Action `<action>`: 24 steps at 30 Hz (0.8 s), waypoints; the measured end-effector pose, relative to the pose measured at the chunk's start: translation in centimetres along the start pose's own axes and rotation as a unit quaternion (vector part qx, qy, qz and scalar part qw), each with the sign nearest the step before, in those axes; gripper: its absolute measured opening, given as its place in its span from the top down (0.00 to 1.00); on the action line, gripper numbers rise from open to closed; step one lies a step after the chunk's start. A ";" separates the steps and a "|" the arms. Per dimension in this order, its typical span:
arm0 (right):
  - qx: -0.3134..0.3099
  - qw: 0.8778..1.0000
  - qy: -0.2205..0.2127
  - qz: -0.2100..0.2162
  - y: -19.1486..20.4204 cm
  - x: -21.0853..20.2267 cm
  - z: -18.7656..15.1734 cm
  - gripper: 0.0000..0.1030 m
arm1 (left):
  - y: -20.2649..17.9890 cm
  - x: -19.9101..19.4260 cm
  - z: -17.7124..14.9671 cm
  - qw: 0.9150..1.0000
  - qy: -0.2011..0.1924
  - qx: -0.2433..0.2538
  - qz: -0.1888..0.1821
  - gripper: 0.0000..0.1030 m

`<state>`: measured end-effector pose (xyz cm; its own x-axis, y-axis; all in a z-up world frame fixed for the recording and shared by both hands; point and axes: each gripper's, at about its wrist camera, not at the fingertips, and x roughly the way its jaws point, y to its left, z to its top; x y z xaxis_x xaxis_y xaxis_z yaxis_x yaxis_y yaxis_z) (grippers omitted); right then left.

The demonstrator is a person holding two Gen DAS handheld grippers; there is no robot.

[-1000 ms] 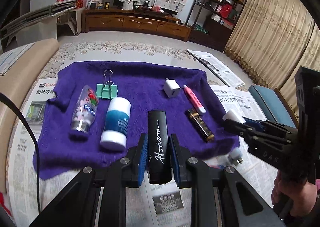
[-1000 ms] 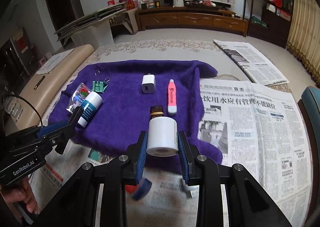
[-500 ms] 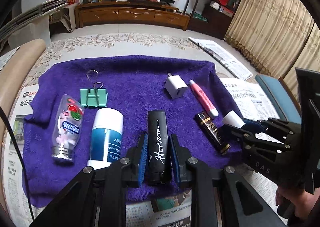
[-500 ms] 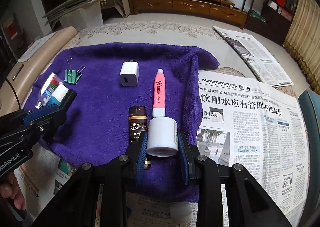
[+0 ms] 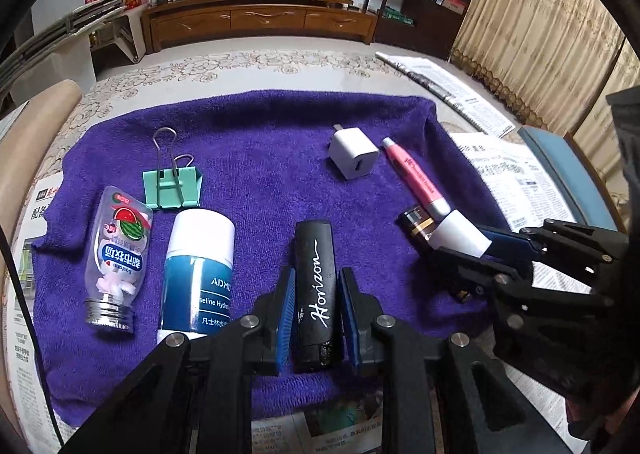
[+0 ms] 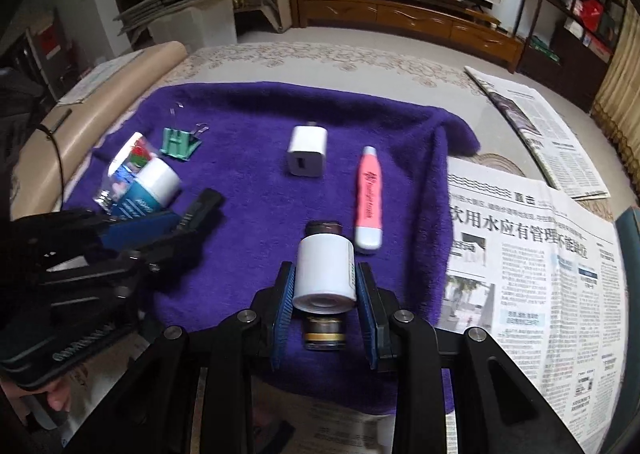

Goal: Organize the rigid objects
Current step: 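Carry the Horizon case and tape roll in both tools onto the towel, then open both tools to release the Horizon case and tape roll on the towel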

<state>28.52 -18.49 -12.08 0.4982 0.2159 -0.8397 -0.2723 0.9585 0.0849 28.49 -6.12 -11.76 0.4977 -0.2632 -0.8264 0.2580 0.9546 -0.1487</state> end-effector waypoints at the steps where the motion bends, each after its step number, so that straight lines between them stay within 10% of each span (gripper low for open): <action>1: -0.001 1.000 0.000 0.010 0.1 0.0 0.0 0.71 | -0.1 0.1 0.0 1.000 0.001 0.002 0.001 0.79; 24: -0.061 0.991 0.035 0.112 1.4 2.1 -0.4 0.71 | 0.6 0.5 0.1 0.998 0.028 0.051 0.003 0.79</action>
<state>28.83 -16.78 -13.91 0.3569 0.4041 -0.8422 -0.4700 0.8568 0.2119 28.93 -5.71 -12.20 0.4533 -0.2458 -0.8568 0.3397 0.9363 -0.0889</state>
